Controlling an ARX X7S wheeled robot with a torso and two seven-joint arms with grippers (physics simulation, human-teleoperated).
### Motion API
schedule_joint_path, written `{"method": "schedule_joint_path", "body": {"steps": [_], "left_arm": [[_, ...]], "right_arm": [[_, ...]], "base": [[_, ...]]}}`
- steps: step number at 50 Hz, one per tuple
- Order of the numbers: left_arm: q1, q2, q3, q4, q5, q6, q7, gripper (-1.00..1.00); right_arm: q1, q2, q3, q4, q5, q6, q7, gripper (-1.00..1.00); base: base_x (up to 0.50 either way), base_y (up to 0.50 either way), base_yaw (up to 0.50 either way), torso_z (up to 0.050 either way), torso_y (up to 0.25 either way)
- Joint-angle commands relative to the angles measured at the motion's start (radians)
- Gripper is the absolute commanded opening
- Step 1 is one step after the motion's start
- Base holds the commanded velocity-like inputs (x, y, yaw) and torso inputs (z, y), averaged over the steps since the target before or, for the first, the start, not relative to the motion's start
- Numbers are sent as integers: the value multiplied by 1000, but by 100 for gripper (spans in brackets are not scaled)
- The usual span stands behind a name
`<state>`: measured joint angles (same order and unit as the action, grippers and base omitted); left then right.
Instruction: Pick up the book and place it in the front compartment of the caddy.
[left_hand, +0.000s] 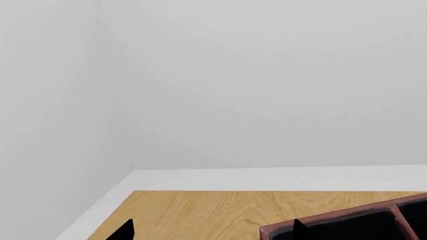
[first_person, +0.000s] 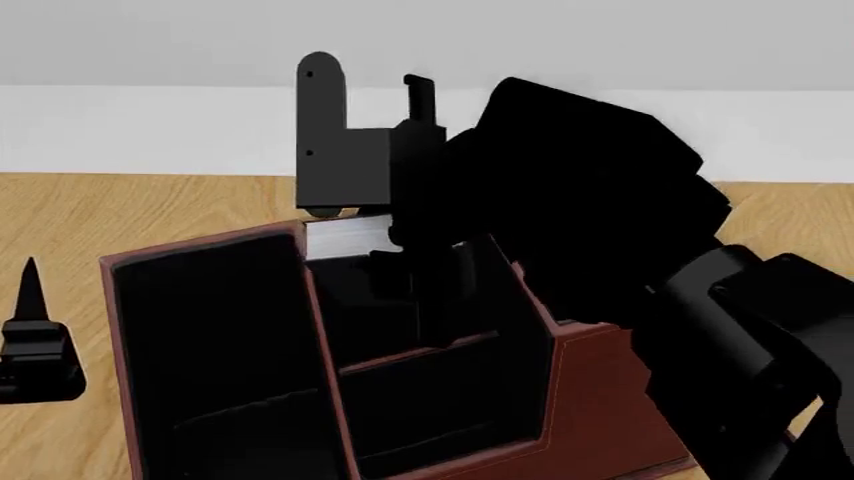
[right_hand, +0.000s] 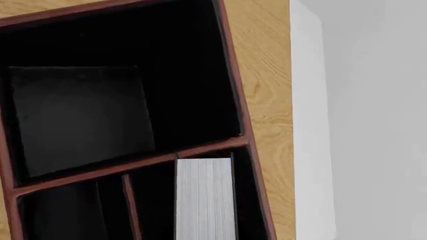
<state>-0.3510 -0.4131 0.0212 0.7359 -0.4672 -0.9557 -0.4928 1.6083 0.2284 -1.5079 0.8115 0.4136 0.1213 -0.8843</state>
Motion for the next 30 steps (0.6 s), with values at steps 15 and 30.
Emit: {"method": "schedule_joint_path", "body": {"steps": [15,30], "left_arm": [[6,-3,-3,10,-11,1,-9,100],[8,-8,-21,26,-31,-6,-10,100]], "right_arm": [[41,15,36,-47,-25,8,49,100],[84,204,77,-510,26,246,230,100]], "base": [[0,0,0,0,0],[0,0,0,0,0]]}}
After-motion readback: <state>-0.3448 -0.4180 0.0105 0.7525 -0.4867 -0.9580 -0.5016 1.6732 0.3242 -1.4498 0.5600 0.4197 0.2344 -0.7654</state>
